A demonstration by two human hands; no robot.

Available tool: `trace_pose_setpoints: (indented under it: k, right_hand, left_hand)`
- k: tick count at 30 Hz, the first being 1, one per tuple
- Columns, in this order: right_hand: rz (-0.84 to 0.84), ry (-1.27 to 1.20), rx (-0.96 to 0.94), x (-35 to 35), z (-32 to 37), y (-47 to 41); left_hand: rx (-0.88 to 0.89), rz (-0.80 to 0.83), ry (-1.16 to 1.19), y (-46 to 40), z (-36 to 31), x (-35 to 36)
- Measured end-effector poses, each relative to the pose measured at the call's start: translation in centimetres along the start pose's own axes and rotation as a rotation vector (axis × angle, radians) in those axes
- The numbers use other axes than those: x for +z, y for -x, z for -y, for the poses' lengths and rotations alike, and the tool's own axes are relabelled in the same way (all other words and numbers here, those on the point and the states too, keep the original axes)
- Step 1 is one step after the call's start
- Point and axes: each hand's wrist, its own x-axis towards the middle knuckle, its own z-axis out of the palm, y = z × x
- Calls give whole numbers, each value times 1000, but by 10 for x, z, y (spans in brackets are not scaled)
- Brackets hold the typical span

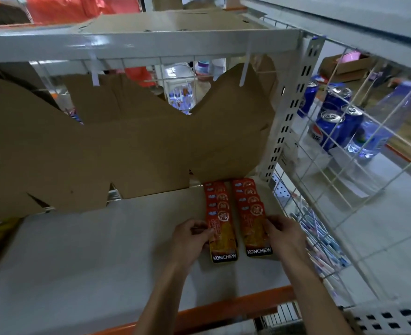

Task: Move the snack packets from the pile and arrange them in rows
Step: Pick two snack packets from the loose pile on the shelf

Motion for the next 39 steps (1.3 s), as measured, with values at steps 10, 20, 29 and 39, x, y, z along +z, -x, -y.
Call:
trace_pose_setpoints:
  k: [10, 20, 29, 39]
  right_hand:
    - [12, -82, -36, -3, -4, -2]
    - [-14, -3, -59, -1, -12, -6]
    - [11, -31, -60, 1, -19, -12]
    - [12, -26, -74, 0, -20, -12]
  left_hand:
    - [23, -7, -59, -2, 2, 4]
    - [34, -20, -123, -3, 1, 5]
    - [48, -18, -127, -4, 2, 6]
    - [38, -18, -135, -7, 5, 7]
